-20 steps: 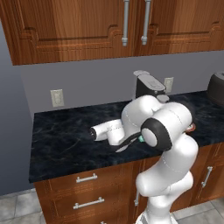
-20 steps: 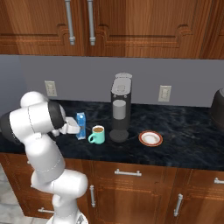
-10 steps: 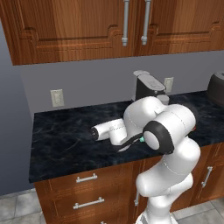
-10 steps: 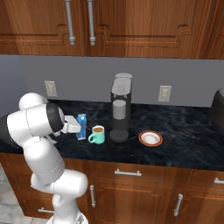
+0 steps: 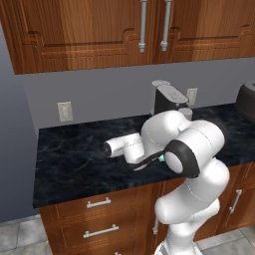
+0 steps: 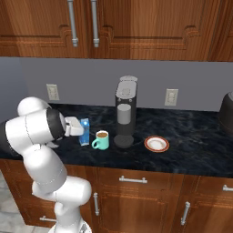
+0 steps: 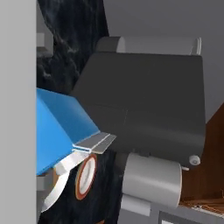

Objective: Take a sugar cube from the saucer and place it inside the coffee. Then, grab milk from the fridge and place it next to the coffee on the counter to sweeten the coffee.

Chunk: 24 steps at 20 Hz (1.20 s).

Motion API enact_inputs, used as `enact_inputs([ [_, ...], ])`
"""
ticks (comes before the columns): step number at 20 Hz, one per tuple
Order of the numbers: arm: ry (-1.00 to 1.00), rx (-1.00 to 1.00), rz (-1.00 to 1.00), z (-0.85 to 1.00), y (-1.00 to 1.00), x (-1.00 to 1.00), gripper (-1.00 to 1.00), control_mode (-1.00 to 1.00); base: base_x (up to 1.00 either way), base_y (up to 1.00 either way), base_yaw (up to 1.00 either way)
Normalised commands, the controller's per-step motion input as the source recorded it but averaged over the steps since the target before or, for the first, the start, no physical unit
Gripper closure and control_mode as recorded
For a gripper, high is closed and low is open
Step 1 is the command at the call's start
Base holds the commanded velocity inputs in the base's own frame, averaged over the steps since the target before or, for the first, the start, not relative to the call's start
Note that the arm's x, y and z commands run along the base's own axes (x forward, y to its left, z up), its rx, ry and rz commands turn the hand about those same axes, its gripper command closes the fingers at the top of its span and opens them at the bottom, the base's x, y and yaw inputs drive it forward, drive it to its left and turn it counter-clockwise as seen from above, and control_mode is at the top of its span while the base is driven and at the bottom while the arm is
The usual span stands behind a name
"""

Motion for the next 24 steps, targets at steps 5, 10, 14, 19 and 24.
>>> enact_inputs([
  [5, -0.08, 0.0, -0.03, 0.16, 0.0, 0.0, -1.0, -1.0, 0.0, 0.0, 0.0],
  [10, -0.07, 0.0, -0.03, 0.25, 0.0, 0.0, -1.0, -1.0, 0.0, 0.0, 0.0],
  [14, -0.06, 0.0, -0.05, 0.28, 0.0, 0.0, -1.0, -1.0, 0.0, 0.0, 0.0],
  [19, -0.06, 0.02, -0.06, 0.26, 0.0, 0.0, -1.0, -1.0, 0.0, 0.0, 0.0],
  [24, -0.09, 0.01, -0.05, 0.31, 0.0, -0.06, -1.0, -1.0, 0.0, 0.0, 0.0],
])
